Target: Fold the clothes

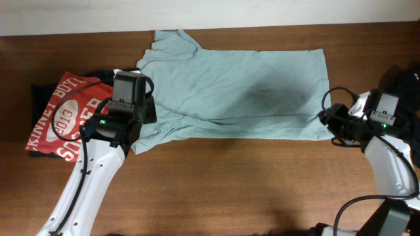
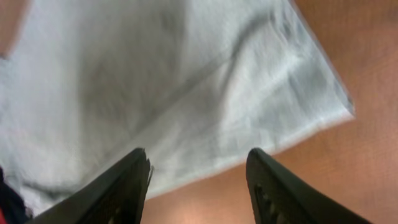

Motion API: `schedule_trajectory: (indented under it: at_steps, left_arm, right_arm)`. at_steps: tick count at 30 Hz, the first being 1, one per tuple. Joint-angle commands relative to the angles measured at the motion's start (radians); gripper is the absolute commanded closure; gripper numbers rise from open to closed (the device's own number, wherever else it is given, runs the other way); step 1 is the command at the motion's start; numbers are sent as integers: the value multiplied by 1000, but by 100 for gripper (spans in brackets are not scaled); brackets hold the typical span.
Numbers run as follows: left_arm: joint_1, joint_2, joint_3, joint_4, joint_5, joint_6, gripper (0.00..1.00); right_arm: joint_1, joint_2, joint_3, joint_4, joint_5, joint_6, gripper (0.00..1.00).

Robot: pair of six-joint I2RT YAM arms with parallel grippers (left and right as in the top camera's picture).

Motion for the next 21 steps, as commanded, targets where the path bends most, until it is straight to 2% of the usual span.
schedule_trajectory:
  at_steps: [1, 3, 8, 15, 16, 17, 18, 21]
  left_arm:
    - [5, 27, -15, -35, 124, 25, 64]
    - [5, 54, -36, -47, 158, 25, 71]
    - [5, 141, -82, -47, 210, 25, 99]
    - [5, 309, -89, 32, 225, 29, 99]
    - [5, 328, -89, 37, 236, 29, 94]
    - [5, 371, -89, 53, 246, 29, 74]
    - [5, 389, -89, 63, 245, 29, 69]
    - [6, 430, -89, 101, 247, 28, 66]
  right_arm:
    - [7, -5, 12, -64, -8, -48, 48]
    - [8, -5, 13, -83, -9, -84, 49]
    - [7, -5, 13, -104, -9, -107, 49]
    - [7, -5, 13, -107, -9, -107, 49]
    - [7, -5, 13, -108, -9, -107, 49]
    - [7, -5, 13, -113, -9, -108, 49]
    - [7, -5, 13, -115, -9, -110, 49]
    - [7, -5, 13, -115, -9, -111, 49]
